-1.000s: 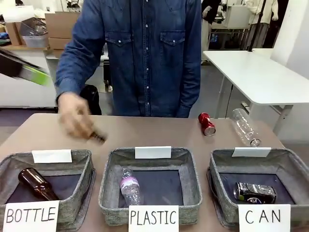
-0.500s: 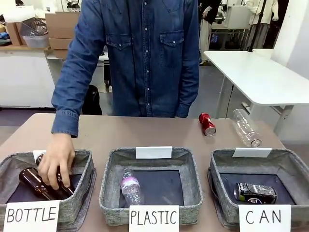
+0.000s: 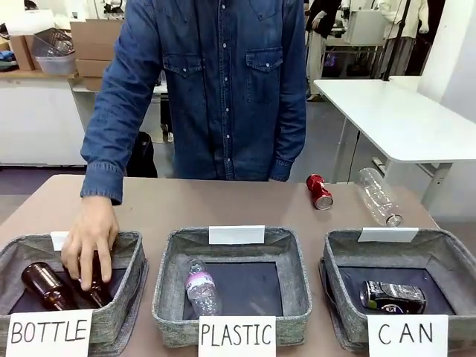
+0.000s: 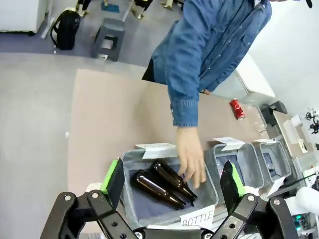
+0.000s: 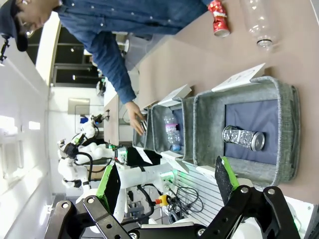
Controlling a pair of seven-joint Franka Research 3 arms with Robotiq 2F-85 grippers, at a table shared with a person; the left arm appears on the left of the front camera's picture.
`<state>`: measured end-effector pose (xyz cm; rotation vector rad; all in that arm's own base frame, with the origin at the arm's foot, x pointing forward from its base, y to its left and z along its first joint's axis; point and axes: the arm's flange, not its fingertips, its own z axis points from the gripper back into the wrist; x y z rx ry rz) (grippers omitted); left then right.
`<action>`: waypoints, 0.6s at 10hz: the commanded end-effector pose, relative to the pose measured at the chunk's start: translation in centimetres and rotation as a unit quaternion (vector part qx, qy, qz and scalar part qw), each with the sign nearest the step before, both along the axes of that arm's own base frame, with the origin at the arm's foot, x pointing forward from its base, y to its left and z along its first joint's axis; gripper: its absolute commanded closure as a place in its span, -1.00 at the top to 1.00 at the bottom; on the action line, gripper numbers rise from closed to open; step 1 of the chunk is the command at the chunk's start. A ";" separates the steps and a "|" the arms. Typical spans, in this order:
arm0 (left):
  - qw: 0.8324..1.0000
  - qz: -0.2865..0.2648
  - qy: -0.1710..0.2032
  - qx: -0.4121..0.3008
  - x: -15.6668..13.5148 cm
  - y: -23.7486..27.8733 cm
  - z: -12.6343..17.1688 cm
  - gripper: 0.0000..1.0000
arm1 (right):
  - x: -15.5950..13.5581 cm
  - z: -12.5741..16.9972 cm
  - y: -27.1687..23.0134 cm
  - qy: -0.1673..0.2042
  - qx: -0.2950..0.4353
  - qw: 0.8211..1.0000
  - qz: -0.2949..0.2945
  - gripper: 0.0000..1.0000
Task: Sort the can waste into the basket.
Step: Pick up the can waste from the table and place it in the right Fabric basket.
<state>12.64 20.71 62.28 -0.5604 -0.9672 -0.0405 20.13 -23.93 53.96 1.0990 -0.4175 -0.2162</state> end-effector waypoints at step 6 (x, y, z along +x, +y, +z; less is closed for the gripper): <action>0.980 -0.172 0.030 0.093 11.3 -15.8 -1.7 1.00 | 0.1 0.2 0.3 -0.005 0.008 1.000 -0.002 1.00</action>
